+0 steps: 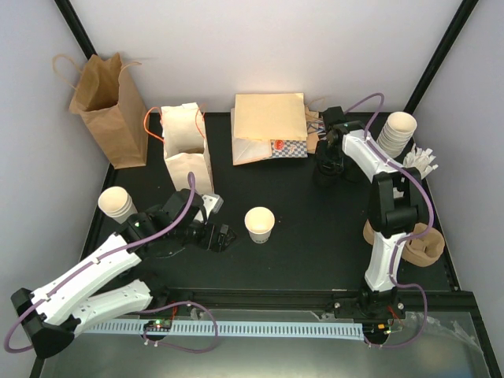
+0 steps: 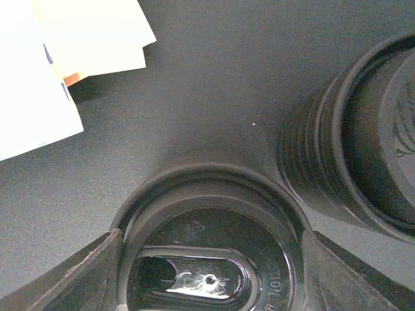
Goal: Pack the takeout coffee
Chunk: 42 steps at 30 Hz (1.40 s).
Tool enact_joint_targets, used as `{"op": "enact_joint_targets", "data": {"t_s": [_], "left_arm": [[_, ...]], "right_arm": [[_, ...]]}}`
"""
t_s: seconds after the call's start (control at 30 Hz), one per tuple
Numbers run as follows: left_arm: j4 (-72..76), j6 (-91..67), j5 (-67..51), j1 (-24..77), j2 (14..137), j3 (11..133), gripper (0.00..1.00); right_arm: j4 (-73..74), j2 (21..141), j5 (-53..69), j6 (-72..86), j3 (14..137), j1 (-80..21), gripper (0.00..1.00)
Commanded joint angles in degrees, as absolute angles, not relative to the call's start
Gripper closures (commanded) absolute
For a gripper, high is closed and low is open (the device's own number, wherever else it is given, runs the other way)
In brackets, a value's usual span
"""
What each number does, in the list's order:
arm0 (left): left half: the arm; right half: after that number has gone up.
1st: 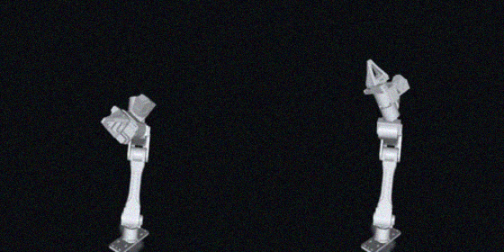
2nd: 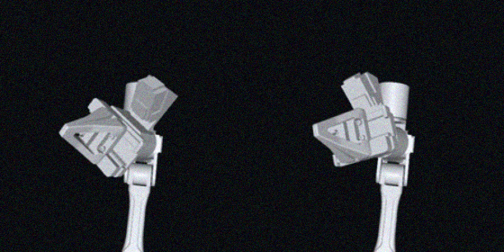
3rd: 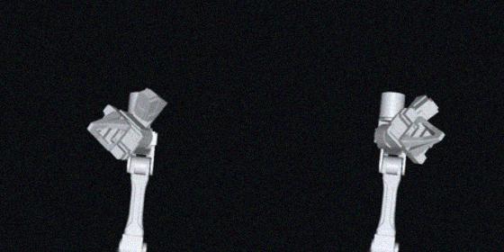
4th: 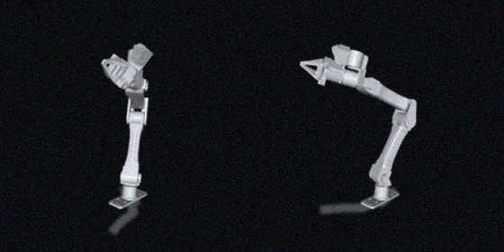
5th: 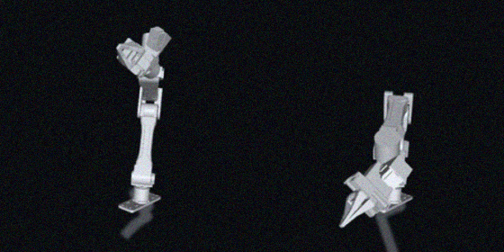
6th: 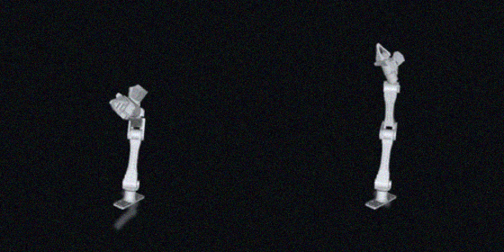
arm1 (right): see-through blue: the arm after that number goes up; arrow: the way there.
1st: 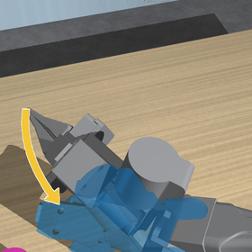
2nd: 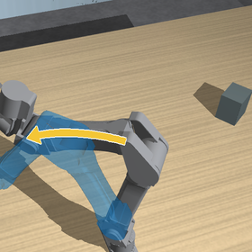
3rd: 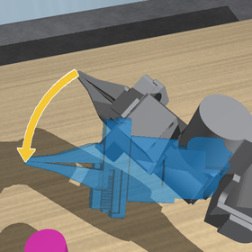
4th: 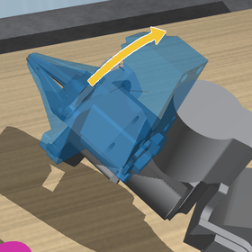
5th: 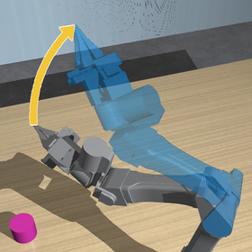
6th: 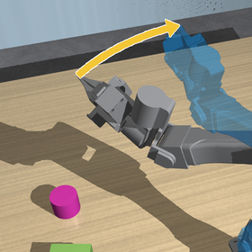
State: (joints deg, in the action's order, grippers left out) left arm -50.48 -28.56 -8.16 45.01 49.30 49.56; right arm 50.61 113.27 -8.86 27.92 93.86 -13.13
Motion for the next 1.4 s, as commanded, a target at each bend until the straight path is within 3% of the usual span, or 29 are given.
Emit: {"op": "enact_joint_targets", "data": {"t_s": [0.0,0.17,0.37,0.53,0.83,1.37], "left_arm": [[-49.31,-28.09,-7.94,44.78,49.88,50.92,0.01],[-49.27,-27.86,-8.02,44.73,50.12,51.15,0.01],[-49.32,-27.71,-8.4,44.74,50.96,51.7,0.01],[-50.59,-27.71,-8.64,44.65,51.15,52.14,0.01],[-49.25,-28.57,-8.58,44.65,50.54,51.21,0.01],[-38.3,-33.6,-11.45,44.43,51.24,46.84,0.01]], "right_arm": [[51.51,111.41,-9.26,27.01,95.25,-13.01,0.27],[52.07,110.83,-15.48,26.29,94.6,-14.31,0.28],[49.79,109.33,-3.55,25.07,92.86,-13.7,0.28],[50.65,108.35,-9.88,25.14,93.11,-13.64,0.27],[52.77,102.07,-5.44,23.28,89.69,-15.37,0.27],[54.85,79.34,0.63,22.3,72.44,-38.59,0.27]]}}
